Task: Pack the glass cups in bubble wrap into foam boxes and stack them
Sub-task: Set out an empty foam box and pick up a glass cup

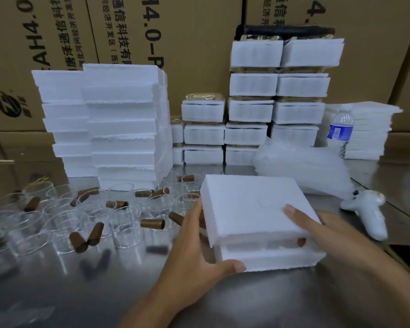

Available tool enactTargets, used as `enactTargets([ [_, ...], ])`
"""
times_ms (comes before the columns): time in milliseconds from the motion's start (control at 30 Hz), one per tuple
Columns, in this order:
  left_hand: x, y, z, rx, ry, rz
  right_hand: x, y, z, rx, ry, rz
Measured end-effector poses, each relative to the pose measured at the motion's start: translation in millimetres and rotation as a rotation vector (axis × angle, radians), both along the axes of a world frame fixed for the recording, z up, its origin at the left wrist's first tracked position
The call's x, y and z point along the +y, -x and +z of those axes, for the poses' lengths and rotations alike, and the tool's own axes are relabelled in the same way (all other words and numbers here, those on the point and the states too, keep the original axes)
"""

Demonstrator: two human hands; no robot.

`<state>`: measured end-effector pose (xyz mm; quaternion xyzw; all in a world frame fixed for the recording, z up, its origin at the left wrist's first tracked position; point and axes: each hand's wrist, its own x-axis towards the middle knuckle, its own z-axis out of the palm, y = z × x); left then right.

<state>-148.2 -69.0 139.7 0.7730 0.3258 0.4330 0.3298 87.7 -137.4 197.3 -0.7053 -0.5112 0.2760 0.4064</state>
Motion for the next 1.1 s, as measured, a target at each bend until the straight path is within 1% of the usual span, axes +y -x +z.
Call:
enactTargets([
  [100,-2,3,1,0.005,-0.034,-0.049,-2,-7,4,-0.016,0.042,0.030],
  [200,-5,5,3,0.005,-0.069,-0.057,-8,-14,7,0.035,0.050,0.104],
  [300,-6,7,2,0.018,-0.060,-0.087,-13,-17,8,0.067,0.137,0.166],
  [367,-4,8,0,0.060,-0.048,-0.111,-13,-16,7,0.045,0.191,0.139],
  [433,-1,8,-3,0.110,-0.034,-0.119,-12,-16,3,0.062,0.202,0.070],
  [567,1,5,-7,0.281,-0.069,-0.098,-10,-14,0,0.027,0.192,-0.005],
  [633,2,5,-10,0.370,-0.149,-0.061,-9,-12,3,0.013,0.139,-0.069],
  [700,4,4,-11,0.397,-0.170,-0.040,-9,-10,7,-0.027,-0.002,-0.180],
  [733,6,3,-12,0.376,-0.145,-0.044,-8,-10,8,-0.030,-0.112,-0.250],
  [800,8,2,-11,0.275,-0.066,-0.051,-7,-7,11,-0.005,-0.293,-0.371],
  [867,9,2,-7,0.146,-0.007,0.002,-6,0,12,0.041,-0.435,-0.399],
  [900,9,3,-5,0.076,-0.029,0.036,-6,7,12,0.074,-0.504,-0.399],
  [933,8,3,-2,0.016,-0.096,0.071,-5,14,12,0.079,-0.569,-0.399],
  [1000,6,3,4,-0.056,-0.355,0.157,-5,30,9,0.005,-0.690,-0.356],
  [1067,5,1,7,-0.063,-0.654,0.235,-4,45,2,-0.072,-0.743,-0.289],
  [1100,3,0,7,-0.052,-0.751,0.247,-3,51,-2,-0.123,-0.752,-0.268],
])
